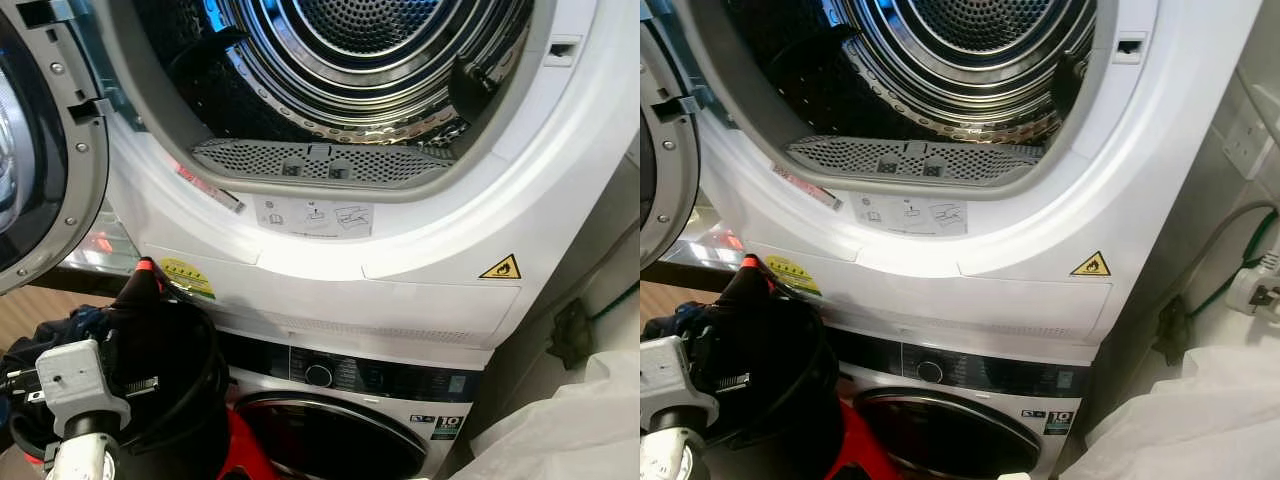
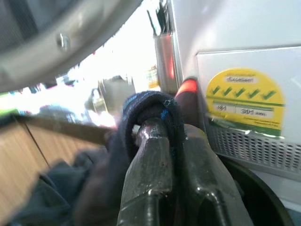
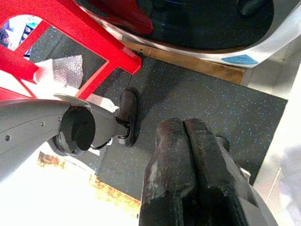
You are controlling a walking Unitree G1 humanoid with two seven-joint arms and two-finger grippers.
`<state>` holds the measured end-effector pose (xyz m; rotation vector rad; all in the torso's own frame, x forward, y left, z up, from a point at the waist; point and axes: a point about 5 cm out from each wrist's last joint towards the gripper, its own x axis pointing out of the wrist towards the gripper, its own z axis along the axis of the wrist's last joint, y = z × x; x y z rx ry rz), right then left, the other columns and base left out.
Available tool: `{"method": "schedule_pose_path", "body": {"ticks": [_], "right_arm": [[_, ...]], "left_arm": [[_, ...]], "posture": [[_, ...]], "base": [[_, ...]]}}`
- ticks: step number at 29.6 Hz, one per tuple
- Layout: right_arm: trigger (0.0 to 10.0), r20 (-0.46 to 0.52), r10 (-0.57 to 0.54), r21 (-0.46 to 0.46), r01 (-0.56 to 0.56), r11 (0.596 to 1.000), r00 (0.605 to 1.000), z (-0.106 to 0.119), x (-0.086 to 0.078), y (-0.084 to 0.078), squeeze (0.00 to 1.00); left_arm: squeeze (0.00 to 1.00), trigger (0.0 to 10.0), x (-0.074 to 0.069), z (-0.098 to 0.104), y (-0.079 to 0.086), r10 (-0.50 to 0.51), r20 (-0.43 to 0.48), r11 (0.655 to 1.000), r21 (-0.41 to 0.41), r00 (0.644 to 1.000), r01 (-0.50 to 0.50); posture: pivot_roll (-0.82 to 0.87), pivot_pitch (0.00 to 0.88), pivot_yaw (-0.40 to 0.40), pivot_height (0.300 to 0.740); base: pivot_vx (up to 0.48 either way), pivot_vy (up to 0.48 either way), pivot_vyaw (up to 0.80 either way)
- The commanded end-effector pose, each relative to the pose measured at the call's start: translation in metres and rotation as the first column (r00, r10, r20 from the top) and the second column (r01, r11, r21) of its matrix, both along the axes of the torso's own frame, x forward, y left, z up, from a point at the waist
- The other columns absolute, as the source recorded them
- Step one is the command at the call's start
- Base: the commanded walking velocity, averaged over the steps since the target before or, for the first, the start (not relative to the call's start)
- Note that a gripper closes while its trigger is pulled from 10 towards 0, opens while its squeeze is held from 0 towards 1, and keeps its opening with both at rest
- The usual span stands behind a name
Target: Clothes washing
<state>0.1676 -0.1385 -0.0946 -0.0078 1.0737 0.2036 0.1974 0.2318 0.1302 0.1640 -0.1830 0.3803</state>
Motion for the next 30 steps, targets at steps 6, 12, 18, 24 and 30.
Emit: {"method": "schedule_pose_path", "body": {"ticks": [6,12,18,24,30], "right_arm": [[10.0,0.010,0.011,0.013,-0.011,1.000,1.000,0.001,0.003,0.004,0.00],[10.0,0.024,-0.003,0.017,0.002,1.000,1.000,0.003,0.008,0.005,0.00],[10.0,0.028,-0.019,0.020,0.018,1.000,0.999,0.004,0.009,0.006,0.00],[10.0,0.024,-0.042,0.017,0.042,0.999,0.999,0.003,0.006,0.003,0.00],[10.0,0.085,-0.054,0.050,0.050,0.997,0.995,0.009,0.018,0.003,0.00]], "left_arm": [[0.00,0.0,0.010,0.026,-0.046,-0.339,0.065,0.914,0.261,0.938,0.312],[0.00,0.0,0.032,0.033,-0.081,-0.624,-0.016,0.744,0.295,0.781,0.600],[0.00,0.0,0.053,0.056,-0.104,-0.801,-0.062,0.541,0.349,0.595,0.765],[0.00,0.0,0.082,0.113,-0.122,-0.903,-0.061,0.340,0.502,0.425,0.795],[0.00,0.0,0.085,0.136,-0.133,-0.944,-0.018,0.282,0.473,0.330,0.834]], "posture": [[0.17,0.000,0.100,0.740],[0.16,0.000,0.107,0.740],[0.13,0.000,0.115,0.740],[0.11,0.000,0.124,0.740],[0.08,0.000,0.131,0.740]], "base": [[0.000,0.000,0.00],[0.000,0.000,0.00],[0.000,0.000,0.00],[0.000,0.000,0.00],[0.000,0.000,0.00]]}}
